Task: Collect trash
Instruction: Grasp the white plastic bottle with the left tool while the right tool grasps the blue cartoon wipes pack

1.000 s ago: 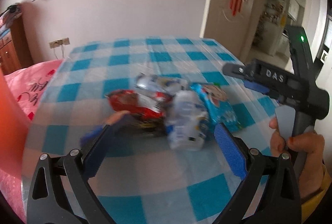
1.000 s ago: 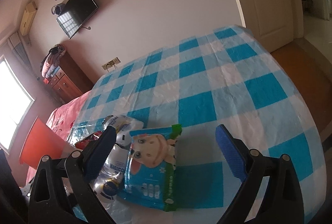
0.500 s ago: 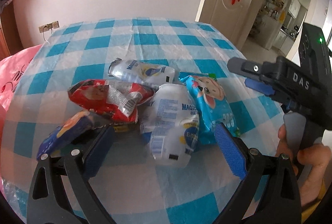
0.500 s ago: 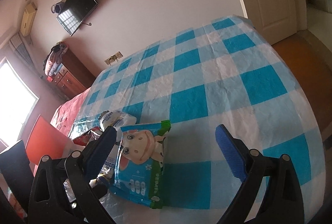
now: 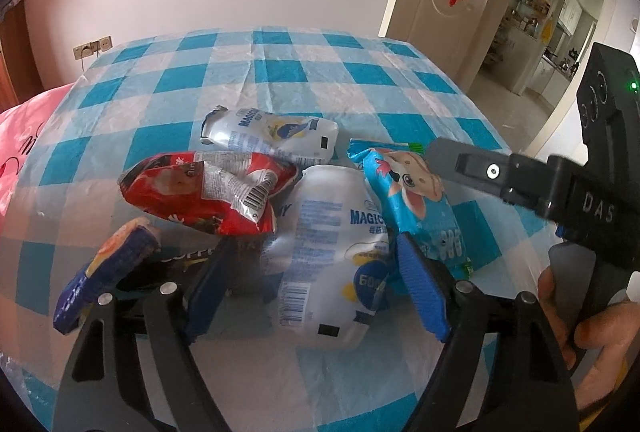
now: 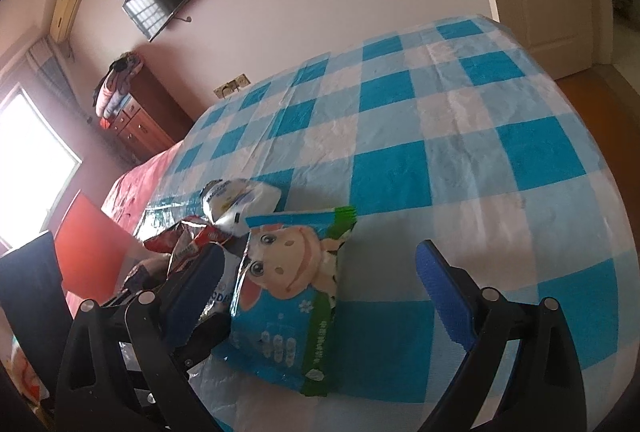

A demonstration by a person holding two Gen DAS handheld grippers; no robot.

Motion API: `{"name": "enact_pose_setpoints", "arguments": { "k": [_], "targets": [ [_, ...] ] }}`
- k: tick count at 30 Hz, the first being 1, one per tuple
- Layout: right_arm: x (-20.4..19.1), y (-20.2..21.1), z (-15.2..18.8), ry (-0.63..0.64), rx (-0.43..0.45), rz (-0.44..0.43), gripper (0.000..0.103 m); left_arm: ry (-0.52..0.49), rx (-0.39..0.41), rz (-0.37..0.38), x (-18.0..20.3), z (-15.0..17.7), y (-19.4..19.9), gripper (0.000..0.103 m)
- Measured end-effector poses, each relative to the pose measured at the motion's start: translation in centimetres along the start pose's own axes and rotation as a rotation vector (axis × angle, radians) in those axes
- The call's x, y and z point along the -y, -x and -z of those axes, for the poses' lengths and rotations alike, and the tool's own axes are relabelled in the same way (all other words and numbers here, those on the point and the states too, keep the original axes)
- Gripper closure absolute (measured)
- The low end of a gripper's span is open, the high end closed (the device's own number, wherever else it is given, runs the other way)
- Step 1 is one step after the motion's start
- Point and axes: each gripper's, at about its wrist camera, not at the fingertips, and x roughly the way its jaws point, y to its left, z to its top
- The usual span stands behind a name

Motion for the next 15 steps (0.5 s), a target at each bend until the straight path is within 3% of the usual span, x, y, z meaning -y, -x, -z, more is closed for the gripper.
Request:
{"name": "enact_pose_setpoints", "arguments": {
  "k": [5,9,15],
  "targets": [
    [-0.2,-0.5,0.2,0.012,-0.015,0.008,0.008,0.013,0.003,-0.003,0.0,-0.1,-0.3,0.033],
    [-0.2,-0.8,0.3,0.018,-0.025,0.010,0.015,0.018,0.017,0.005,0.1,0.0,-0.2,0.040],
    [-0.7,-1.1,0.5,0.044,-0.026,0.026,0.015,0.009,0.025,-0.002,0.4,0.2,0.0,0.040]
  ]
}}
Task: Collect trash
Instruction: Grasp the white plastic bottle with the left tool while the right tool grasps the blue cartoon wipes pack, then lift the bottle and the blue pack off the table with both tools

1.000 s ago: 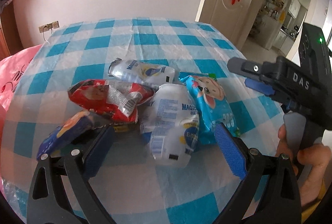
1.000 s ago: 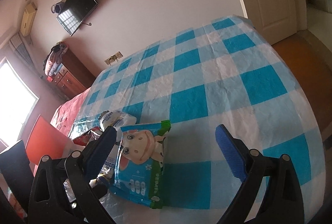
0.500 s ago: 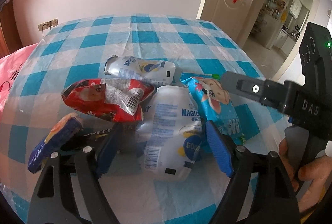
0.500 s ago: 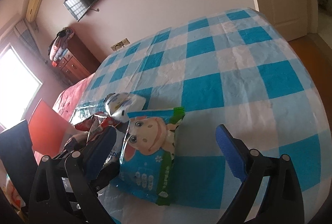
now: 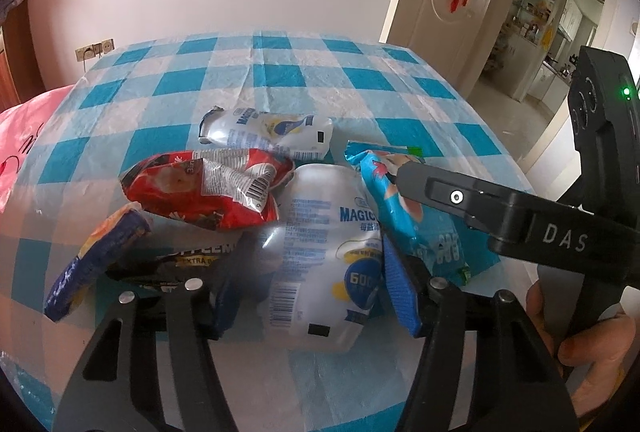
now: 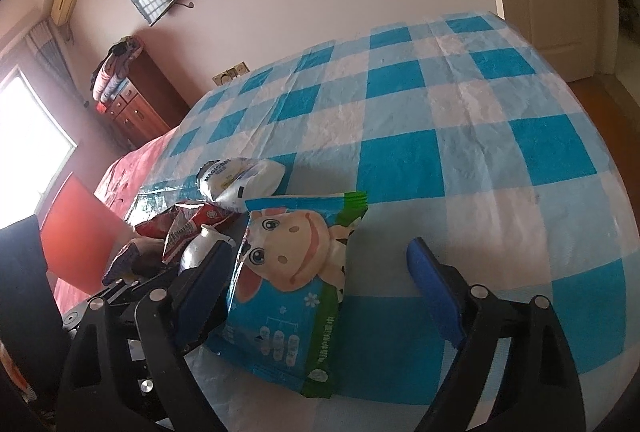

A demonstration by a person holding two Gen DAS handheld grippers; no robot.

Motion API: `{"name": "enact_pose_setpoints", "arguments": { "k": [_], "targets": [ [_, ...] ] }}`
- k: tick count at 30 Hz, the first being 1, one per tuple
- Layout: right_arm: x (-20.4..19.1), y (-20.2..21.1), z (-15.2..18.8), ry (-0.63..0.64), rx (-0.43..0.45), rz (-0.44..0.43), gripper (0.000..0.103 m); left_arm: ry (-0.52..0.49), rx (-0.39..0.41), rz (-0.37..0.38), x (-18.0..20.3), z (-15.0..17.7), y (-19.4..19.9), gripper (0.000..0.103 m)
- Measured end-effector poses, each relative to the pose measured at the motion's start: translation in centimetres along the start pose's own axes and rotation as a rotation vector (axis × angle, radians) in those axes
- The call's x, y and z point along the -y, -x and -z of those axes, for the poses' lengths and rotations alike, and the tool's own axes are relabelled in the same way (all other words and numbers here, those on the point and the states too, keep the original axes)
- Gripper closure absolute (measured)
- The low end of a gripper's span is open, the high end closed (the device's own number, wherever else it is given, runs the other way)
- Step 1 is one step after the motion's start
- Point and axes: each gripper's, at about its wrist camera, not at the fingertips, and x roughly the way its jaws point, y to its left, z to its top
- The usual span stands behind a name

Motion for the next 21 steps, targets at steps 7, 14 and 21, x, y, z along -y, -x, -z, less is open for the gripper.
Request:
{"name": "enact_pose_setpoints", "arguments": {
  "k": [7,14,21],
  "targets": [
    [-0.5,-0.2,0.1,0.028,0.013,0.029,0.016,0.024,0.003,0.000,-0.6,0.3,0.8,0.041],
    [-0.7,-0.4,0.2,0.038,0.015,0.035,0.019,0.040,0.028,0.010,-1.4,0.5,2.8,0.041],
    [-1.4,-0.7,0.2,0.065,0.016,0.062,0.023,0.054,0.061,0.035,-2.0,0.4,4.8,0.041]
  ]
}}
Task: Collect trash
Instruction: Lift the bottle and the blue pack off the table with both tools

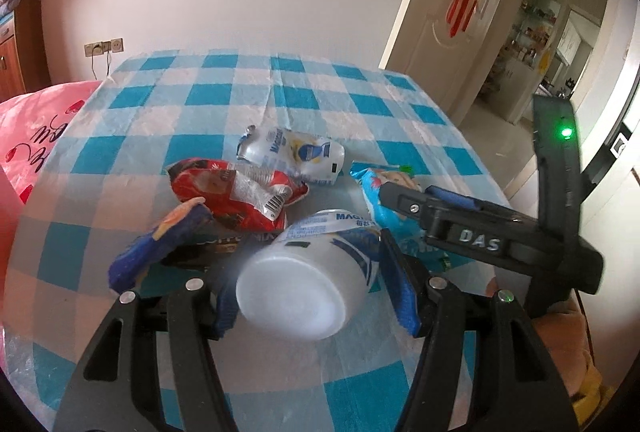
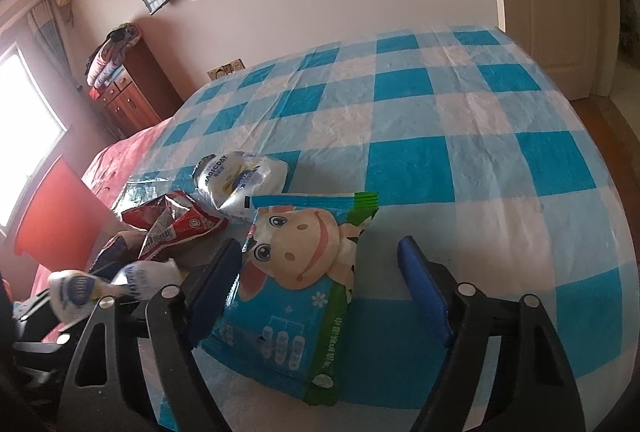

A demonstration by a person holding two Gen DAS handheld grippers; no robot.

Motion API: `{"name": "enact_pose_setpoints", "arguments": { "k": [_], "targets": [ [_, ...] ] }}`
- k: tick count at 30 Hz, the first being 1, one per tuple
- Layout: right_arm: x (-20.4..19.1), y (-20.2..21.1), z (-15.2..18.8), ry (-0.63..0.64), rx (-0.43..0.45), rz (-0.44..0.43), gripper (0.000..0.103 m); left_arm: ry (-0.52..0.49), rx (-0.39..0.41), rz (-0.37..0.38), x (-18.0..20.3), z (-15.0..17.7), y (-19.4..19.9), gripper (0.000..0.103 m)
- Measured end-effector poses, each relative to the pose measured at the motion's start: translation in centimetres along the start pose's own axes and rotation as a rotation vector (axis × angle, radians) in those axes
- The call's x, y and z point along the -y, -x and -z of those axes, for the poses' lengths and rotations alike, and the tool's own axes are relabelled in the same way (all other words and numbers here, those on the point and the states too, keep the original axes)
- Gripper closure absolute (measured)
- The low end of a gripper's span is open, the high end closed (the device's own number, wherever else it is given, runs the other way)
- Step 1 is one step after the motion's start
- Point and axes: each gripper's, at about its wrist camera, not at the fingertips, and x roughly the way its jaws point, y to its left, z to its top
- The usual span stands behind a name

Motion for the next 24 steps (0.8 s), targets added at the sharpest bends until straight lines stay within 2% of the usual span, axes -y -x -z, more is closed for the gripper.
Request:
{"name": "enact_pose_setpoints", "arguments": {
  "k": [11,16,18,24],
  "targets": [
    [-1.7,-0.7,0.1,0.084,-0.016,0.082,0.023,0.024,0.021,0.038,-1.3,0.3,1.4,0.041],
    [-2.3,-1.2,0.1,0.116,-0.032,0.109,0.036,0.037,0.041,0.057,-2.1,0.3,2.4,0.041],
    [-3.0,-1.4,0.2,0.148,-0.036,0.120,0.048,0.038,0.049,0.064,-2.3,0.4,2.8,0.041],
    [-4.0,-1.3,0.5,0.190,-0.022,0.154,0.056,0.055,0.074,0.084,-3.4,0.5,4.2,0.041]
  ]
}}
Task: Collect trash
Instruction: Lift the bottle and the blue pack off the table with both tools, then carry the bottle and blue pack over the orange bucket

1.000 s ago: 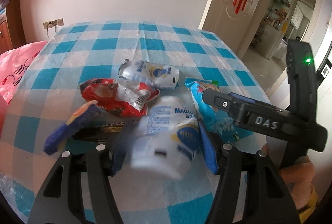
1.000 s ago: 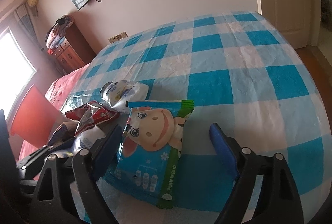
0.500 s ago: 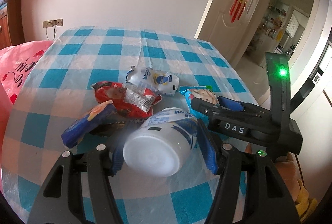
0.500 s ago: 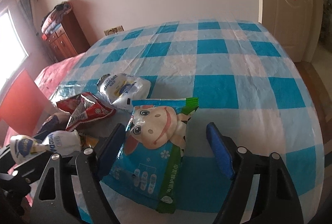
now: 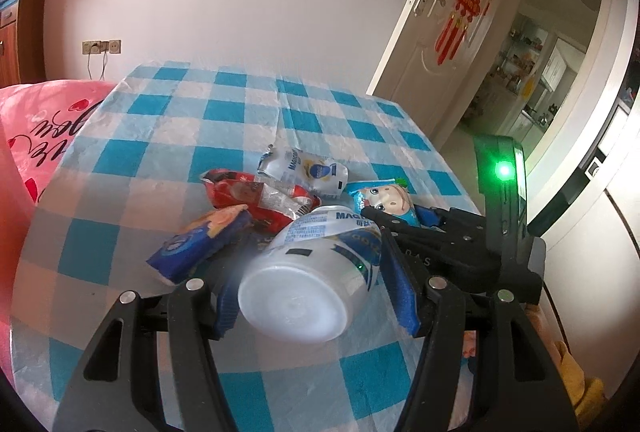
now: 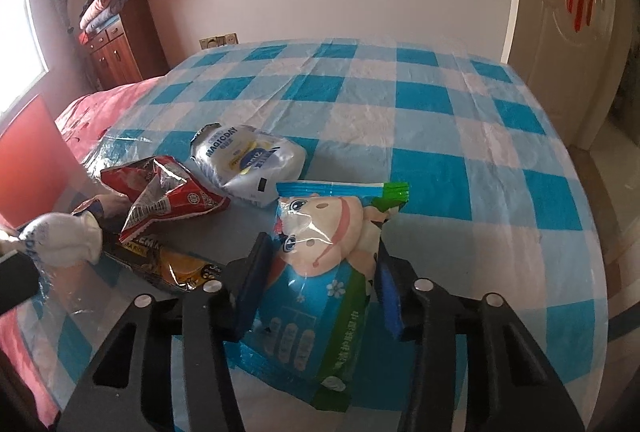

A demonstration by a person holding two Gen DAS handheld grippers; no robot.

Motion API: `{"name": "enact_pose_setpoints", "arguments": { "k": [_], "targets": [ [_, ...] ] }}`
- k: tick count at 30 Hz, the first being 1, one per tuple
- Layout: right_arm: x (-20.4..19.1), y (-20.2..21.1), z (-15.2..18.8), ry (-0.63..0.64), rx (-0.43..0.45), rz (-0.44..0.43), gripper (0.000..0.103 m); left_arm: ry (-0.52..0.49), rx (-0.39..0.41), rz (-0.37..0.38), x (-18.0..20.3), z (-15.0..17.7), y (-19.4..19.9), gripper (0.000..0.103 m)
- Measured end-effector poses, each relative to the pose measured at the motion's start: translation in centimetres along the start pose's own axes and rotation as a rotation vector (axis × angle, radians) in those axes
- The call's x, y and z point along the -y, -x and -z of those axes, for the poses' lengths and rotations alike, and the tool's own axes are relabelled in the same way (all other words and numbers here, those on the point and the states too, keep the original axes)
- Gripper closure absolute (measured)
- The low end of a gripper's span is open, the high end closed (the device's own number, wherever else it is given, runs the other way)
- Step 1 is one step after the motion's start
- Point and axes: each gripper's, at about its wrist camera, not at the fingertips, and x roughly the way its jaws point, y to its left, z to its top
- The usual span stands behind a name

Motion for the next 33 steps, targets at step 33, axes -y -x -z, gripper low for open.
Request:
{"name": "enact_pose_setpoints", "arguments": {
  "k": [33],
  "targets": [
    [-5.9,5.8,-3.3,-0.071,0.133,-0.155,0.062,0.088,0.202,-0.019,-8.8,-2.1,8.3,0.041]
  ]
}}
